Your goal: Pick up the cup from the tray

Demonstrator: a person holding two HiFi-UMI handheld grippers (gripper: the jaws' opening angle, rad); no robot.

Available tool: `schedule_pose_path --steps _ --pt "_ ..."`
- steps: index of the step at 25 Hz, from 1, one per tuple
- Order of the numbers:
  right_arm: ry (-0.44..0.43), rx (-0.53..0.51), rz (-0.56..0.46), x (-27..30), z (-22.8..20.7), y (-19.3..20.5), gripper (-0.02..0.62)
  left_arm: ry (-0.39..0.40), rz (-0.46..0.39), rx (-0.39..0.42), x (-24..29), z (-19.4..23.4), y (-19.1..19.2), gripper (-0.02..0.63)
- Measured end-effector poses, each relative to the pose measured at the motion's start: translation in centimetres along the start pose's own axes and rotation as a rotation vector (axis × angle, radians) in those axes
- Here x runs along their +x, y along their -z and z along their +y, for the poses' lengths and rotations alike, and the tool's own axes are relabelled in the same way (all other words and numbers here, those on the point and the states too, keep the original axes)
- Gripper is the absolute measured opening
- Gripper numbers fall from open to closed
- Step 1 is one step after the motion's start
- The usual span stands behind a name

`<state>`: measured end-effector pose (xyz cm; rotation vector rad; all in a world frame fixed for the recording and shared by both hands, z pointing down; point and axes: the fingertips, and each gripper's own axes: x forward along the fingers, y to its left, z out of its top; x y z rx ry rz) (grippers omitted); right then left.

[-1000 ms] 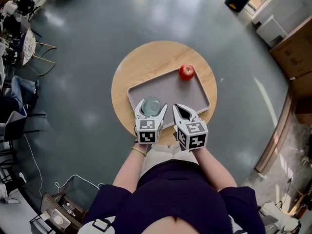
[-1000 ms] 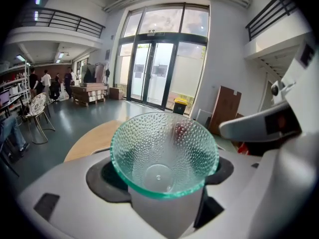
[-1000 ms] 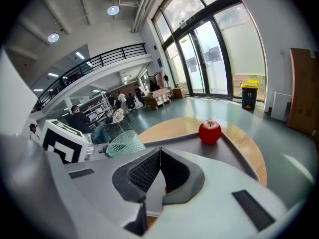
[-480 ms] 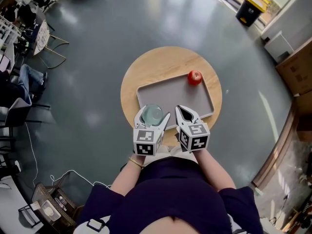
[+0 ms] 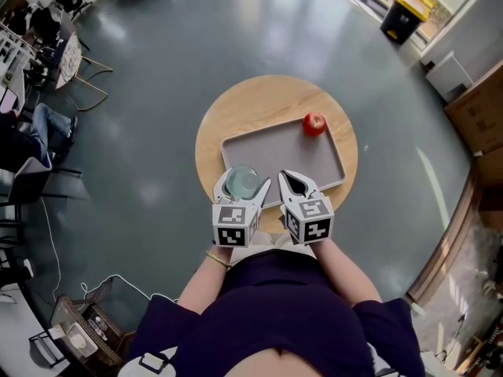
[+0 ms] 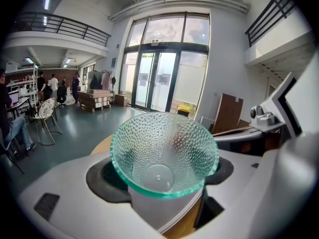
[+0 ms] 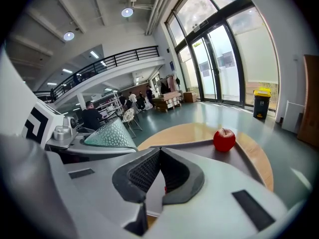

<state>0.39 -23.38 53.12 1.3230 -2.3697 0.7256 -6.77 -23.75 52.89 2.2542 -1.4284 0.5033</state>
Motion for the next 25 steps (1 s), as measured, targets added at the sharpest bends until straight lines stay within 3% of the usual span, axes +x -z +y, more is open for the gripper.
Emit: schedule_pose_path --steps 25 --pt "0.011 -0.007 0.014 -0.74 -0.31 0.32 0.009 0.012 0.007 0.000 0.33 -0.96 0.00 0.393"
